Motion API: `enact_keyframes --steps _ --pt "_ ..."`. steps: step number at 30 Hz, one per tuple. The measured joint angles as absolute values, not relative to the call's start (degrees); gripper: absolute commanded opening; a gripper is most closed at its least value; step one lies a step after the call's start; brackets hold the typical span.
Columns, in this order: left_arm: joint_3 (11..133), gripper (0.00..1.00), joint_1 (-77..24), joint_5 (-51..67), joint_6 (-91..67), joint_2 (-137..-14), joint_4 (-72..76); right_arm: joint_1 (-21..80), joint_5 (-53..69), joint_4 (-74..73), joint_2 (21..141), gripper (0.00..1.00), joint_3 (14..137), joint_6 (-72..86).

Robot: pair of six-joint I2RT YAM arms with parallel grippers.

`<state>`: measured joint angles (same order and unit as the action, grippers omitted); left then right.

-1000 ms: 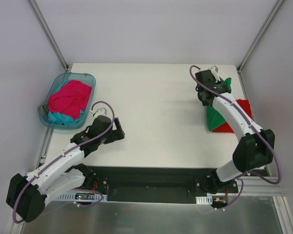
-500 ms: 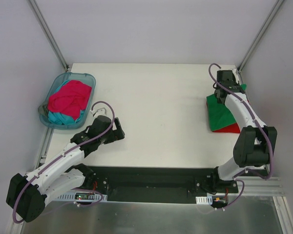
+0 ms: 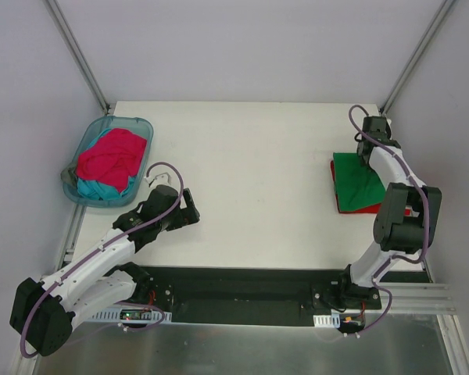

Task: Fold and stack the t-shirts
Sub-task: Put the neatly folded tshirt into the corner of the board with the right arm

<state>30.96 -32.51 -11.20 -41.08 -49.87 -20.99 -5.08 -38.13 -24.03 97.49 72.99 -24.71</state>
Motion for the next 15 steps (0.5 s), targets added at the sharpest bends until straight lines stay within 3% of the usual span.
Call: enact_keyframes --steps 7,10,11,13,15 --pt "30.96 0.99 -32.51 -11.20 -41.10 -50.57 -20.99 -8.84 -34.17 -24.53 101.12 0.01 74.48 -19.51" --pt "30.96 0.99 -32.51 -11.22 -41.10 -50.89 -20.99 -10.00 -33.39 -25.02 103.24 0.05 76.31 -18.35" --pt "30.96 0.99 -32.51 -11.22 -41.10 -51.00 -20.99 -10.26 -33.28 -25.15 103.85 0.14 76.75 -18.02" --pt "30.96 0.99 -32.51 -11.22 -41.10 -51.18 -20.99 -10.72 -32.97 -25.30 104.68 0.58 77.14 -17.06" --pt "30.96 0.99 -32.51 -11.22 -41.10 -51.33 -21.02 -10.96 -32.80 -25.45 105.08 0.61 77.25 -15.22"
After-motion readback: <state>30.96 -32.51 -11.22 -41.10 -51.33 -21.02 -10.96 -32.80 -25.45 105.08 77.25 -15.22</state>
